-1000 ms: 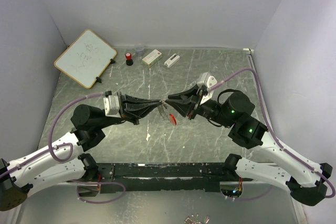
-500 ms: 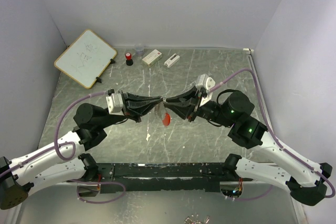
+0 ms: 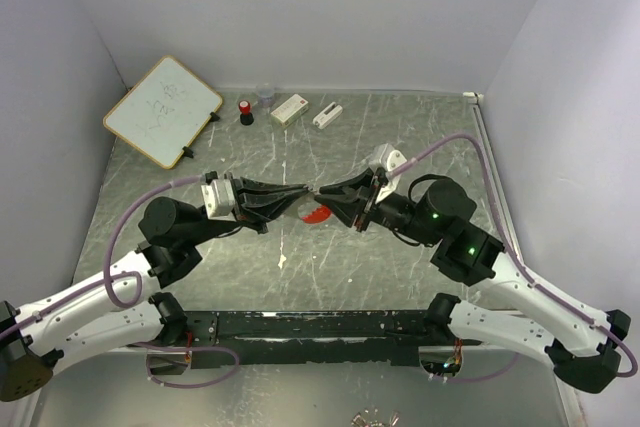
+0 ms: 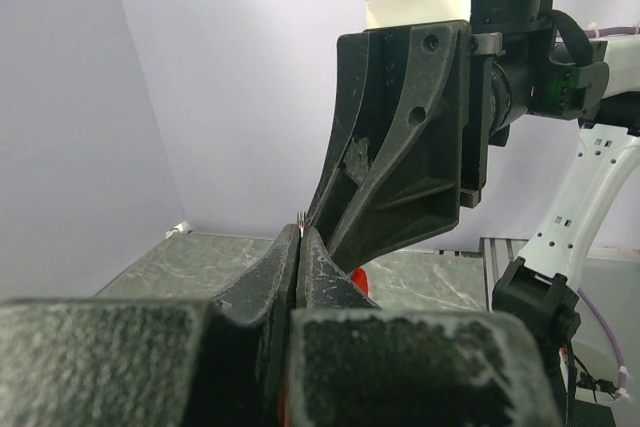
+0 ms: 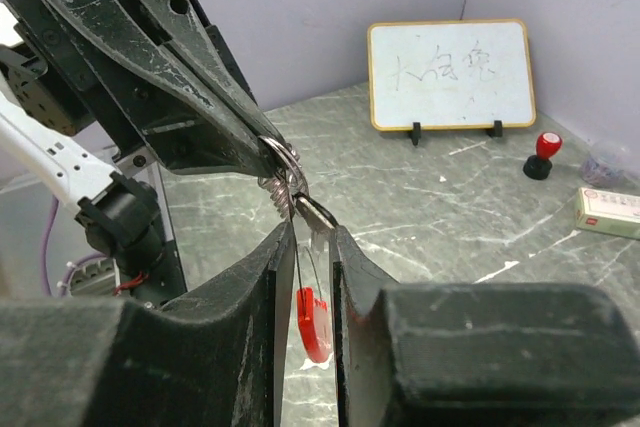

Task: Remove the keys from the keyring

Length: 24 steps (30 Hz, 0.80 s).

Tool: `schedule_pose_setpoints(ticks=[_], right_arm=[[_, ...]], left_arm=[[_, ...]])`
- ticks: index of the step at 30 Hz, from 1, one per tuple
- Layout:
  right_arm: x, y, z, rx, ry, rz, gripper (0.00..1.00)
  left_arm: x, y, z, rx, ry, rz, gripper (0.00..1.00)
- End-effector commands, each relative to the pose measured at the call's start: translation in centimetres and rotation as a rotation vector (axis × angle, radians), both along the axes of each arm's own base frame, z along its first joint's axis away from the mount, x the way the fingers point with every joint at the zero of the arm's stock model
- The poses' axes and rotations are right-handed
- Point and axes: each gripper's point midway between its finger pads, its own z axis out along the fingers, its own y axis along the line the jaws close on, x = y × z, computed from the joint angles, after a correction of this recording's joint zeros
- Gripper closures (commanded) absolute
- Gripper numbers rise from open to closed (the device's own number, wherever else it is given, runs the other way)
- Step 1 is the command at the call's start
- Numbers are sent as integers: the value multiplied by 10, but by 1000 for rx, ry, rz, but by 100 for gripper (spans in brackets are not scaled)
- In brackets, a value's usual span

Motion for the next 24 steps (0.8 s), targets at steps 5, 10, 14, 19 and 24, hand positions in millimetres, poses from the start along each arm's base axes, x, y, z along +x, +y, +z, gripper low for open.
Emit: schedule_pose_setpoints(ticks=[5, 10, 14, 19, 24], right_arm=[[5, -23, 13, 42, -35, -97, 79], [-2, -34, 33, 89, -73, -99, 79], [-7, -34, 45, 101, -101, -76, 78], [-4, -28, 51, 94, -117, -71, 76], [3, -32, 58, 102, -138, -111, 76]], left_arm=[[-1, 6, 16, -35, -40, 15, 93], [9, 0, 9, -2, -19, 40, 93], [20, -4, 0, 30, -1, 76, 93], [31, -5, -10, 68, 14, 124, 93], [22, 4, -4, 71, 13, 117, 93]])
